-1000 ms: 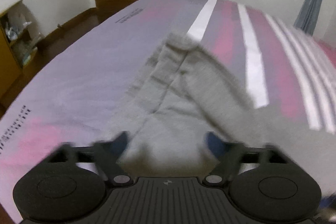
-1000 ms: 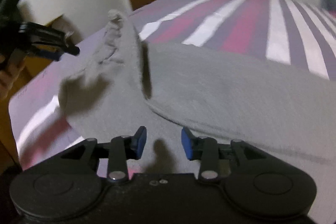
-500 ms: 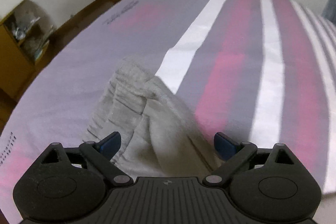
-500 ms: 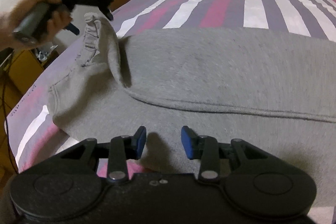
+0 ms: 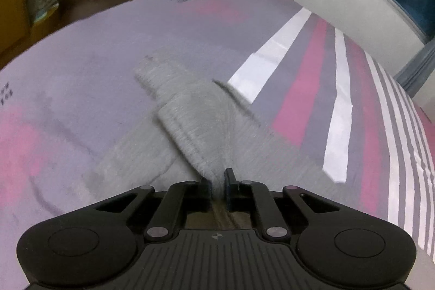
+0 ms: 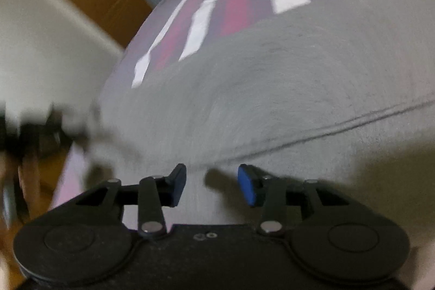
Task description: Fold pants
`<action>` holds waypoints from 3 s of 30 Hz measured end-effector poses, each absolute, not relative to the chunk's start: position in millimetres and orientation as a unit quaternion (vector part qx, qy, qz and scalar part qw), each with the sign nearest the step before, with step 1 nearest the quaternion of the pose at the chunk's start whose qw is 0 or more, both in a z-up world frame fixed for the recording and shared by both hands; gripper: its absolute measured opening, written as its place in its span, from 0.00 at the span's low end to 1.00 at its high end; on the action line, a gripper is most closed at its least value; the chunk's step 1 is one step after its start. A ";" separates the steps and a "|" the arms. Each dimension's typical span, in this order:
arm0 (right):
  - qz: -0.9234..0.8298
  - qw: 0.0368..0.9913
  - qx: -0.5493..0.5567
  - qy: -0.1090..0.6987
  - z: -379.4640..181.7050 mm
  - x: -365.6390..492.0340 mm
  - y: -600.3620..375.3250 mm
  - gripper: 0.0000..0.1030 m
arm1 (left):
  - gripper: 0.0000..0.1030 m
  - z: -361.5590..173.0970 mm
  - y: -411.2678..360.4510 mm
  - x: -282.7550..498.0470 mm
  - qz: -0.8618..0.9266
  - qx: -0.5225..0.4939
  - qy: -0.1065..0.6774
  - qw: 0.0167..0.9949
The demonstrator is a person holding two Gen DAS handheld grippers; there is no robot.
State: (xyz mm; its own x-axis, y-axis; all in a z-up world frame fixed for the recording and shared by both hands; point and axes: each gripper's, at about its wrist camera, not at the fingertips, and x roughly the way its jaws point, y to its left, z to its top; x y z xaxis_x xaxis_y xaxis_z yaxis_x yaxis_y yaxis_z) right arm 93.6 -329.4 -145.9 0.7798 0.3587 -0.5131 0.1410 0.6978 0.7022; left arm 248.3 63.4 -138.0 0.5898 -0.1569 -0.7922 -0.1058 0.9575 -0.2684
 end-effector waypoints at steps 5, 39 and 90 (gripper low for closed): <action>0.015 0.838 0.456 0.299 -158.7 105.7 -347.5 0.08 | 0.09 -151.6 72.1 242.4 -0.012 -0.156 0.456 0.876; 0.042 0.895 0.287 0.337 -131.7 47.6 -290.3 0.16 | 0.12 -182.2 149.2 191.9 0.001 -0.211 0.436 0.875; -0.191 0.844 0.452 0.217 -169.4 -61.3 -517.2 0.06 | 0.12 -198.5 2.3 161.8 -0.077 -0.058 0.477 0.874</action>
State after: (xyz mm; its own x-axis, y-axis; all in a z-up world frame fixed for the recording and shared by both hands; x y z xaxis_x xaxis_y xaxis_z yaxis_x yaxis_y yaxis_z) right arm -61.3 -517.2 -169.4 0.8325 -0.1271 -0.5393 0.5192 0.5190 0.6791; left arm 161.8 2.3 -198.5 0.5328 -0.1903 -0.8246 0.0803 0.9814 -0.1746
